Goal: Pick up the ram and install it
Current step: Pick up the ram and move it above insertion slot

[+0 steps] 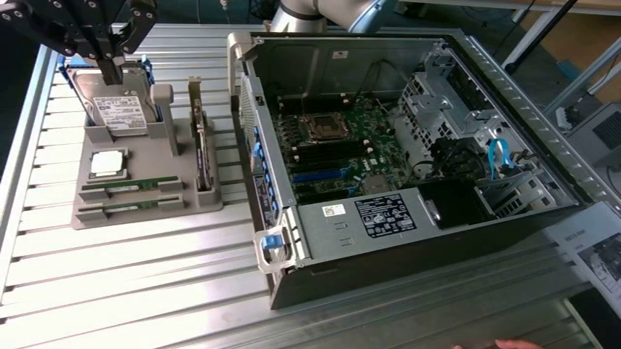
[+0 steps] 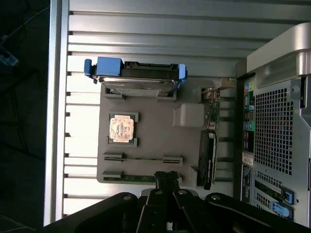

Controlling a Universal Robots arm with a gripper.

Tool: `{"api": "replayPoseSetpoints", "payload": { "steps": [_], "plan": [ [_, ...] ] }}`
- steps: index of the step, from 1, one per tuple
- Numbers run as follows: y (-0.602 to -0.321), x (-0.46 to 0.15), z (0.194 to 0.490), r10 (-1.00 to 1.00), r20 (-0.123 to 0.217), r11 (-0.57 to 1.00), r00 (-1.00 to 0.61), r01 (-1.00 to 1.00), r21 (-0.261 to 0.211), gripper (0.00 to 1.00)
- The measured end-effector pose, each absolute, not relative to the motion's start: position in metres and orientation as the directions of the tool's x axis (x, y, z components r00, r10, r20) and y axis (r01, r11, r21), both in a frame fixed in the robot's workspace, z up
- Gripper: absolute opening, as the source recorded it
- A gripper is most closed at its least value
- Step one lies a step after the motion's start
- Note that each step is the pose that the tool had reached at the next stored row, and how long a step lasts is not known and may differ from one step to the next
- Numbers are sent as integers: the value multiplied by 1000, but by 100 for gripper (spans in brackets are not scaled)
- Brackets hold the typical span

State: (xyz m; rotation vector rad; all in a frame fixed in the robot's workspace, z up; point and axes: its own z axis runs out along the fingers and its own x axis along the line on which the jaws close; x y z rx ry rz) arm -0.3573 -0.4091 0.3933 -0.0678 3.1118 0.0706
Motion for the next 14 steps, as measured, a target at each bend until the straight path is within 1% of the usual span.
{"api": "replayPoseSetpoints", "payload": {
  "steps": [14],
  "plan": [
    [-409, -357, 393, -191, -29, 980, -981, -192, 45, 10]
  ]
}}
